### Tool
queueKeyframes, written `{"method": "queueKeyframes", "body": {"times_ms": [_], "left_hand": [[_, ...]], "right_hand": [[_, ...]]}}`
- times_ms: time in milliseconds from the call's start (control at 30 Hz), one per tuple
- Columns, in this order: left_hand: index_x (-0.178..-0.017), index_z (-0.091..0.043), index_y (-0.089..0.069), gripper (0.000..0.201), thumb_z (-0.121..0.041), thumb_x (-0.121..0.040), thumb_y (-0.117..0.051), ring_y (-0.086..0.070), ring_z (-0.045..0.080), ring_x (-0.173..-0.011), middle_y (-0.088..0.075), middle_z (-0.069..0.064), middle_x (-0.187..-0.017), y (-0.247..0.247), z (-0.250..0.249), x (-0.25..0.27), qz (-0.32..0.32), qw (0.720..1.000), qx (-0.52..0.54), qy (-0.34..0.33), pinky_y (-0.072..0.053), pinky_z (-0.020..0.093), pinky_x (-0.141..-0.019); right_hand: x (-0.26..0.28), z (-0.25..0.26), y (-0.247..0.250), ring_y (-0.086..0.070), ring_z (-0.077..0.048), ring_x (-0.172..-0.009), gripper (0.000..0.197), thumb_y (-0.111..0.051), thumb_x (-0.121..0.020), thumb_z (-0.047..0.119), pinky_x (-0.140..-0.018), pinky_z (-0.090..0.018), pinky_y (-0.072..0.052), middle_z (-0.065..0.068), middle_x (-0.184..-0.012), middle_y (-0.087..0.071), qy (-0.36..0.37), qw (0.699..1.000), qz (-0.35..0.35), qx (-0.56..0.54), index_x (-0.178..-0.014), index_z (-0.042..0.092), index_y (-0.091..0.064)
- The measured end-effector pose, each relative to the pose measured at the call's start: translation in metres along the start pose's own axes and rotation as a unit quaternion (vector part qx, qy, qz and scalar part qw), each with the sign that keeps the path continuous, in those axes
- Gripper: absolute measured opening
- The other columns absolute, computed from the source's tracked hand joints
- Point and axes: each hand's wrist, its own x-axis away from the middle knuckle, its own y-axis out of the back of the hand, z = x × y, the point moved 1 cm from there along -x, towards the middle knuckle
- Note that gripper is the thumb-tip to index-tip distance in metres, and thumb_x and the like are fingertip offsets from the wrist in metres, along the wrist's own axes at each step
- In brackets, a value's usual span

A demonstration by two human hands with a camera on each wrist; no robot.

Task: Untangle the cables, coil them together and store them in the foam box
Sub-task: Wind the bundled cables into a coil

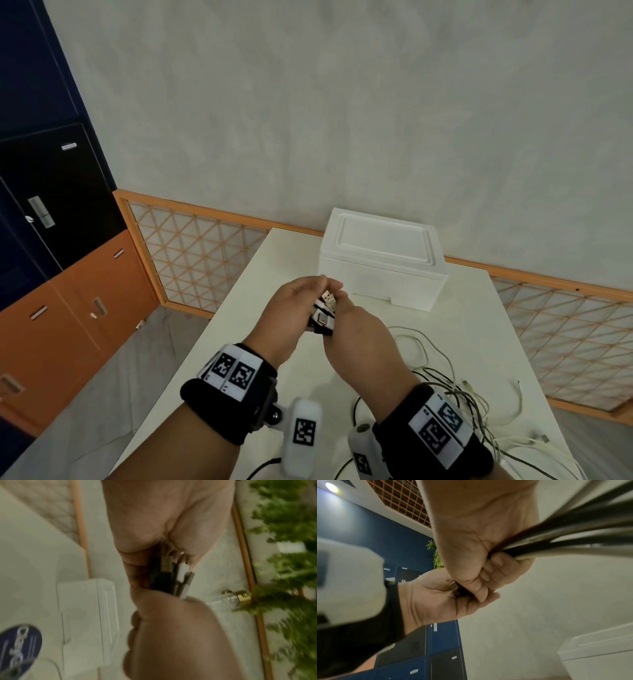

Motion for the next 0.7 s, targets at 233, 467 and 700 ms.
{"method": "queueKeyframes", "body": {"times_ms": [233, 467, 700], "left_hand": [[-0.092, -0.009, -0.076, 0.051, -0.041, -0.101, -0.037, -0.068, 0.025, -0.093, -0.074, 0.009, -0.1, -0.01, 0.001, 0.001, -0.011, 0.994, 0.003, 0.105, -0.052, 0.037, -0.08], [-0.091, -0.023, -0.073, 0.046, -0.043, -0.101, -0.033, -0.067, 0.017, -0.093, -0.073, -0.001, -0.095, -0.022, 0.0, 0.007, -0.05, 0.989, -0.138, -0.019, -0.054, 0.04, -0.09], [-0.133, -0.021, -0.053, 0.071, -0.066, -0.092, -0.015, -0.057, 0.02, -0.12, -0.063, 0.011, -0.128, -0.009, -0.017, 0.004, 0.083, 0.972, 0.215, 0.045, -0.041, 0.038, -0.102]], "right_hand": [[0.003, -0.001, 0.001, -0.057, -0.023, -0.073, 0.038, -0.043, -0.087, 0.011, -0.051, -0.027, -0.032, -0.004, -0.093, -0.064, 0.027, 0.998, 0.017, 0.05, -0.124, 0.012, -0.043], [-0.004, -0.003, 0.002, -0.046, -0.018, -0.064, 0.035, -0.048, -0.084, 0.009, -0.045, -0.02, -0.02, -0.003, -0.084, -0.06, 0.058, 0.998, -0.009, 0.031, -0.119, 0.008, -0.049], [-0.017, -0.012, 0.008, -0.046, -0.013, -0.057, 0.026, -0.051, -0.082, 0.008, -0.049, -0.022, -0.03, 0.007, -0.056, -0.043, 0.036, 0.991, -0.009, -0.126, -0.062, 0.023, -0.041]]}}
